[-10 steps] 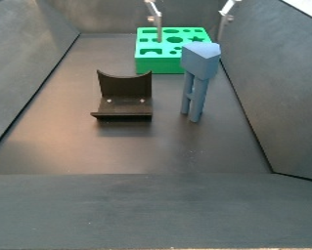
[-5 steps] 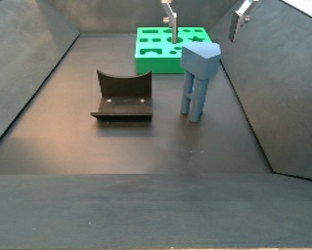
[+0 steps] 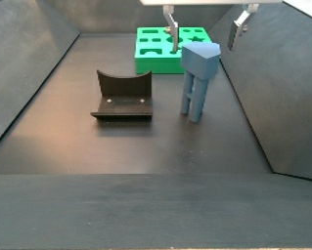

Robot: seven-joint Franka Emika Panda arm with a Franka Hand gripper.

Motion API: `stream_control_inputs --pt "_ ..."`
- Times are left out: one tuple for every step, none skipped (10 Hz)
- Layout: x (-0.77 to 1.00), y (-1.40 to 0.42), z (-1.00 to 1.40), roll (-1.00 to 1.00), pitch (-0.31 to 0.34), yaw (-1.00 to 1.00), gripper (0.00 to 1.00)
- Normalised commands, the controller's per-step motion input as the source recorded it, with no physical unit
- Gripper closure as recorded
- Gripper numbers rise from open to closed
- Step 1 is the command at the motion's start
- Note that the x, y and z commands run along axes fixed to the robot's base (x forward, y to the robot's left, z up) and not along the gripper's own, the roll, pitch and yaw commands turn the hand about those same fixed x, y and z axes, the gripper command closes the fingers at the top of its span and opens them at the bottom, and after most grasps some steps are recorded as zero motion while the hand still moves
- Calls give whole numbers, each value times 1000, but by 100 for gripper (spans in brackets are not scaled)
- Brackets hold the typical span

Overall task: Pick up the 3 prong object. Move up. Move to above the board. Insert the 3 prong object.
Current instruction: Pick up the 3 prong object.

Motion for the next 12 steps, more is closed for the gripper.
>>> stream_control_inputs --pt "-3 -37 -200 -41 -71 26 0" --pt "0 -100 -254 -103 -107 3 0" --pt "0 -111 -263 -111 -119 11 0" --pt "0 -89 -254 -80 -110 34 0" --pt "0 -109 -243 -49 -91 69 0" --pt "0 -134 -311 -90 -130 31 0" --pt "-23 -163 -326 -97 -147 6 0" --pt "-106 -83 -274 -97 -140 0 0" --pt "0 0 0 -29 0 0 0" --pt "0 -97 -134 -9 -16 -3 0" --pt "0 -100 -266 -9 -36 -40 0" --pt "0 0 0 0 0 0 0"
